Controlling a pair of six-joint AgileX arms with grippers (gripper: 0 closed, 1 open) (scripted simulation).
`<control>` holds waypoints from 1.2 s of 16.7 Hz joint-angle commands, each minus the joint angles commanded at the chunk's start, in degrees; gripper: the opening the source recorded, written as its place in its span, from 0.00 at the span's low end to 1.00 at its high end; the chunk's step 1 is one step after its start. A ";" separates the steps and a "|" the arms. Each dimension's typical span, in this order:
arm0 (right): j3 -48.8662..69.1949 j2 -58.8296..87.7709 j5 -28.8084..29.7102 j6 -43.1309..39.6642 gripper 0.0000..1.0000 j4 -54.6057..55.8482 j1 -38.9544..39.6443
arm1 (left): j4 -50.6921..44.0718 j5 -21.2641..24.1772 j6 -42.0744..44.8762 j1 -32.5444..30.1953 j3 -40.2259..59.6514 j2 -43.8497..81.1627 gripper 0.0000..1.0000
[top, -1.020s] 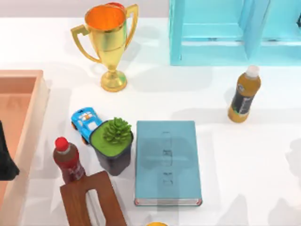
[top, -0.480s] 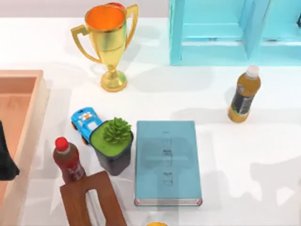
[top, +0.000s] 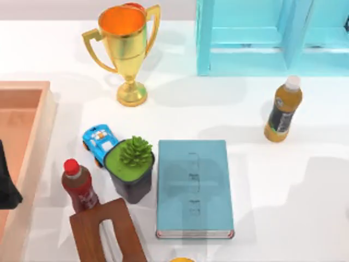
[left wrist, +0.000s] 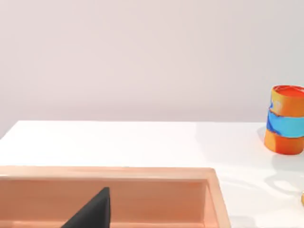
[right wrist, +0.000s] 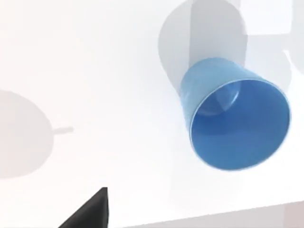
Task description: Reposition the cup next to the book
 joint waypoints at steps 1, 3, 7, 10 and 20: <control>2.52 2.75 -0.01 -2.83 1.00 -2.09 -0.90 | 0.00 0.00 0.00 0.00 0.00 0.00 1.00; 5.94 6.52 -0.05 -6.69 1.00 -5.04 -2.25 | 0.00 0.00 0.00 0.00 0.00 0.00 1.00; 7.11 7.92 -0.06 -8.11 1.00 -6.15 -2.78 | 0.00 0.00 0.00 0.00 0.00 0.00 1.00; 6.78 7.82 -0.07 -8.02 1.00 -5.83 -2.52 | 0.00 0.00 0.00 0.00 0.00 0.00 1.00; -8.36 13.27 -0.04 -7.85 1.00 14.81 -2.60 | 0.00 0.00 0.00 0.00 0.00 0.00 1.00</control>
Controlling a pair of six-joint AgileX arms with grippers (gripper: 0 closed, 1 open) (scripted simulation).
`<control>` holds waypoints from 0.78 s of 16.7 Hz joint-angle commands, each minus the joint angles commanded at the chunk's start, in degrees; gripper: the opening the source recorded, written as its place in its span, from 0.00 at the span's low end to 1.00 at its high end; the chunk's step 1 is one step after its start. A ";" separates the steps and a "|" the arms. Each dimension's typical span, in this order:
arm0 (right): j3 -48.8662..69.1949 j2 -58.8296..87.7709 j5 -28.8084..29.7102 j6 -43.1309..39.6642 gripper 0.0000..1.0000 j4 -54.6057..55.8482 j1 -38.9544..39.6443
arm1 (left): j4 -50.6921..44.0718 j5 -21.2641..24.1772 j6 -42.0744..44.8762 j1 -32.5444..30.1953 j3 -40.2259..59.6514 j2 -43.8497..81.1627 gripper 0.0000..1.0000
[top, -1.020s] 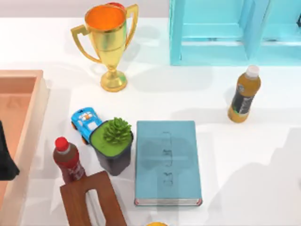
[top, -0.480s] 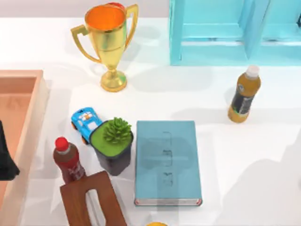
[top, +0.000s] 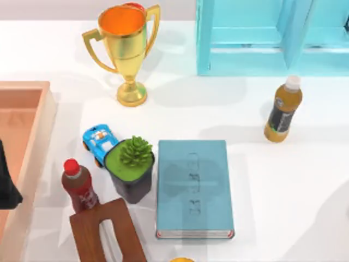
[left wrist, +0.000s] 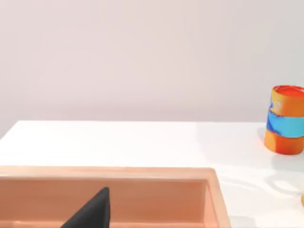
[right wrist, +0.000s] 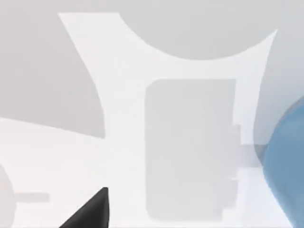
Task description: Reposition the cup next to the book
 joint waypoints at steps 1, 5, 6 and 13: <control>-0.45 0.17 0.00 -0.01 1.00 0.48 -0.01 | 0.00 0.00 0.00 0.00 0.00 0.00 1.00; -0.48 0.18 0.00 -0.01 0.92 0.50 -0.01 | 0.00 0.00 0.00 0.00 0.00 0.00 1.00; -0.48 0.18 0.00 -0.01 0.85 0.50 -0.01 | 0.00 0.00 0.00 0.00 0.00 0.00 1.00; -0.48 0.18 0.00 -0.01 0.32 0.50 -0.01 | 0.00 0.00 0.00 0.00 0.00 0.00 1.00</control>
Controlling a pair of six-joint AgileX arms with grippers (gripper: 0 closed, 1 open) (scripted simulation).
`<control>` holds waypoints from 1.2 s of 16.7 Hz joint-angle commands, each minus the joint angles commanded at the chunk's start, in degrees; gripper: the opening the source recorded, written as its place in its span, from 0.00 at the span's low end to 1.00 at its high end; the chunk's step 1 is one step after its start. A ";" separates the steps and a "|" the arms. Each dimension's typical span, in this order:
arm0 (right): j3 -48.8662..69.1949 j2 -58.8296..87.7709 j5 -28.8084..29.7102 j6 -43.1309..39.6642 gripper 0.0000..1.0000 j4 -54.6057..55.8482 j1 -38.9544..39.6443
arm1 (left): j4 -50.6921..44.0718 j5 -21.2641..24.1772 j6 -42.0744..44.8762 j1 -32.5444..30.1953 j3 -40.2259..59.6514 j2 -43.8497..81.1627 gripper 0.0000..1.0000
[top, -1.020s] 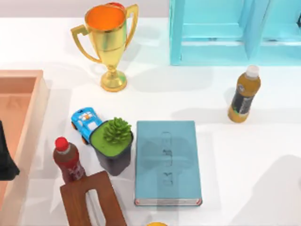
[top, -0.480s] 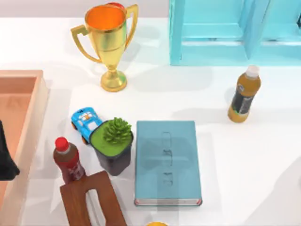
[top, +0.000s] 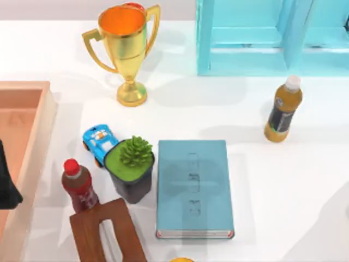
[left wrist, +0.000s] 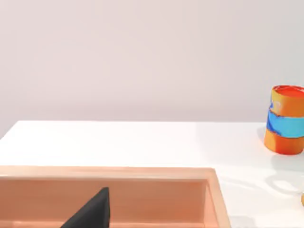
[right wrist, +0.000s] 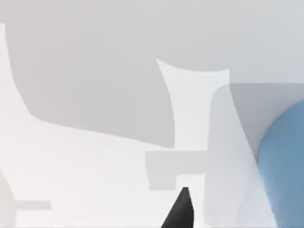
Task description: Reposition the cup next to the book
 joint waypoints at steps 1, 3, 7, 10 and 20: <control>0.00 0.00 0.00 0.00 0.25 0.00 0.00 | 0.00 0.00 0.00 0.00 0.00 0.00 1.00; 0.00 0.00 0.00 0.00 0.10 0.00 0.00 | 0.00 0.00 0.00 0.00 0.00 0.00 1.00; 0.00 0.00 0.00 0.00 0.00 0.00 0.00 | 0.00 0.00 0.00 0.00 0.00 0.00 1.00; 0.00 0.00 0.00 0.00 0.00 0.00 0.00 | 0.00 0.00 0.00 0.00 0.00 0.00 1.00; 6.24 -3.13 0.03 -0.21 0.00 -9.85 -0.03 | 0.00 0.00 0.00 0.00 0.00 0.00 1.00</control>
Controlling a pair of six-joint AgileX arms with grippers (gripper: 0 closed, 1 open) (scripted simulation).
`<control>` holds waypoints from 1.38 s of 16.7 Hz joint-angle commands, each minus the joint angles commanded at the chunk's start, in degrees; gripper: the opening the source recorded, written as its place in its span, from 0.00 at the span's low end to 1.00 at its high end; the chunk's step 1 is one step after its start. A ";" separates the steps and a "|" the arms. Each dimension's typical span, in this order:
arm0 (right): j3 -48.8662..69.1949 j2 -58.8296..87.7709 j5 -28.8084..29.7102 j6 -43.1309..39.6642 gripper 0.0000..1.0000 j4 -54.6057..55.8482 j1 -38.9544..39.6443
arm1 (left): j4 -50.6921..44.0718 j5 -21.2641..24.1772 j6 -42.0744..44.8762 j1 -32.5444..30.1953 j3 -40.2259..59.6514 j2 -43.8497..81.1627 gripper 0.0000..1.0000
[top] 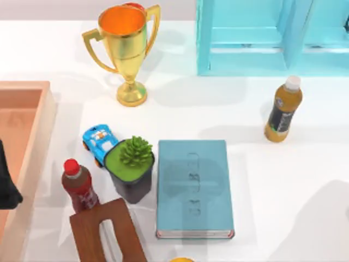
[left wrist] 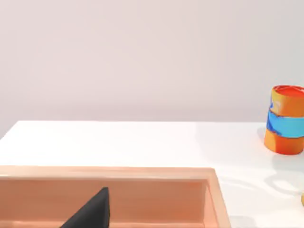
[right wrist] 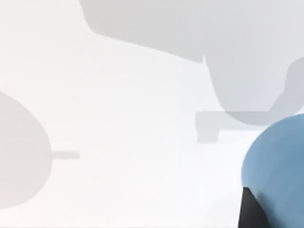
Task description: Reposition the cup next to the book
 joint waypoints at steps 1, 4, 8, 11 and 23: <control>0.62 -0.54 -0.04 0.04 0.00 -0.66 0.00 | 0.00 0.00 0.00 0.00 0.00 0.00 1.00; 0.72 -0.64 -0.07 0.07 0.00 -0.78 0.01 | 0.00 0.00 0.00 0.00 0.00 0.00 1.00; 0.89 -0.46 -0.02 1.78 0.00 -0.77 0.88 | 0.00 0.00 0.00 0.00 0.00 0.00 1.00; 2.23 -0.40 0.19 8.58 0.00 -1.43 4.18 | 0.00 0.00 0.00 0.00 0.00 0.00 1.00; 8.20 -0.27 0.28 77.13 0.00 -10.72 35.56 | 0.00 0.00 0.00 0.00 0.00 0.00 1.00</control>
